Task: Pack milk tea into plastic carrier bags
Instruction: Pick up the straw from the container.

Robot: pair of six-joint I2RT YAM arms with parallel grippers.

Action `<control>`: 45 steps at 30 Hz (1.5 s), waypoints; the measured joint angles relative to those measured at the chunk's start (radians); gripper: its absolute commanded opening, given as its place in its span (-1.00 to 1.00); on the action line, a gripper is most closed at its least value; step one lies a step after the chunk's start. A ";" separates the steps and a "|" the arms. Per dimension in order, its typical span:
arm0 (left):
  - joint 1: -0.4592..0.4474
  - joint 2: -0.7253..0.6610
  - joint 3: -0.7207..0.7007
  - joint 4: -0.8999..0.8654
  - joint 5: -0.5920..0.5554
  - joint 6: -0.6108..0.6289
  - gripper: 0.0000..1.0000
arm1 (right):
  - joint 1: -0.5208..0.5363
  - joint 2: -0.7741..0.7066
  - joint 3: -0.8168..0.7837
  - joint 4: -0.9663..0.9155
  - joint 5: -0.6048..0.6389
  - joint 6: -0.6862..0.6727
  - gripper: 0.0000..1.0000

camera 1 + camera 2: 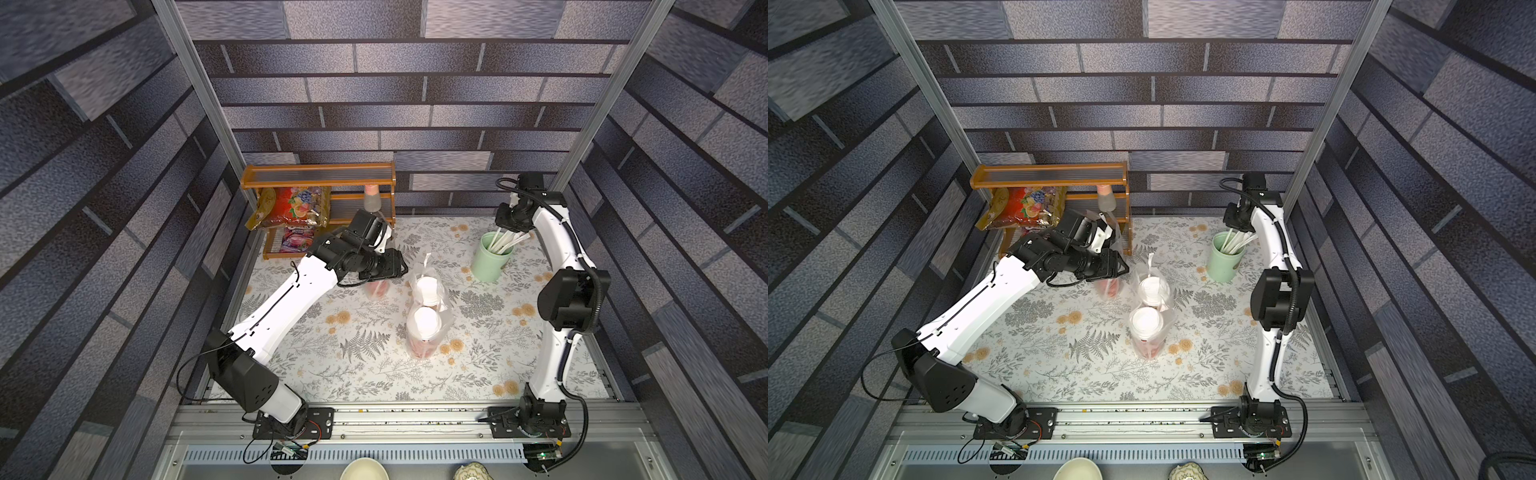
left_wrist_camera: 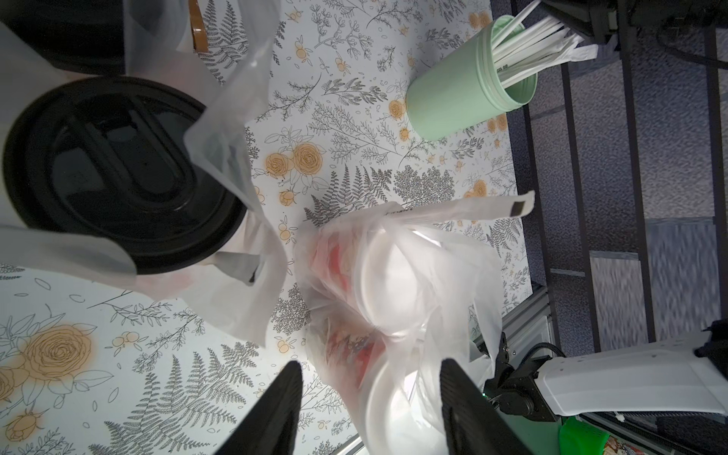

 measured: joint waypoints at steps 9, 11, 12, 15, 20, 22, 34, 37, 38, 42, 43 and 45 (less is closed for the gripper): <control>0.000 -0.024 0.000 -0.011 0.001 0.000 0.23 | 0.027 0.057 0.074 -0.019 0.039 -0.029 -0.91; -0.001 -0.036 -0.001 -0.024 0.000 0.000 0.27 | 0.037 0.051 0.075 -0.024 0.064 -0.036 -0.92; -0.001 -0.041 -0.001 -0.030 0.000 0.000 0.28 | 0.042 0.045 0.075 -0.029 0.076 -0.042 -0.93; -0.007 -0.059 -0.001 -0.052 0.000 0.001 0.35 | 0.059 0.002 0.075 -0.047 0.114 -0.051 -0.94; -0.042 -0.067 0.011 -0.108 -0.008 0.001 0.40 | 0.094 -0.173 0.077 -0.075 0.164 -0.062 -0.95; -0.070 -0.067 0.023 -0.133 -0.014 0.001 0.41 | 0.112 -0.263 0.085 -0.085 0.174 -0.065 -0.95; -0.292 -0.045 0.148 -0.272 -0.127 -0.001 0.51 | 0.245 -0.688 0.038 -0.189 0.126 -0.040 -0.98; -0.333 -0.032 0.149 -0.298 -0.147 -0.003 0.49 | 0.282 -0.750 0.000 -0.198 0.090 -0.014 -0.99; -0.343 -0.026 0.145 -0.298 -0.151 -0.006 0.45 | 0.299 -0.771 -0.016 -0.199 0.077 -0.002 -1.00; -0.356 -0.020 0.104 -0.297 -0.162 -0.029 0.14 | 0.383 -0.827 -0.082 -0.195 0.030 0.033 -1.00; -0.356 -0.020 0.095 -0.296 -0.165 -0.035 0.04 | 0.402 -0.836 -0.100 -0.192 0.023 0.042 -1.00; -0.356 -0.020 0.074 -0.293 -0.170 -0.048 -0.20 | 0.453 -0.859 -0.155 -0.177 0.002 0.063 -1.00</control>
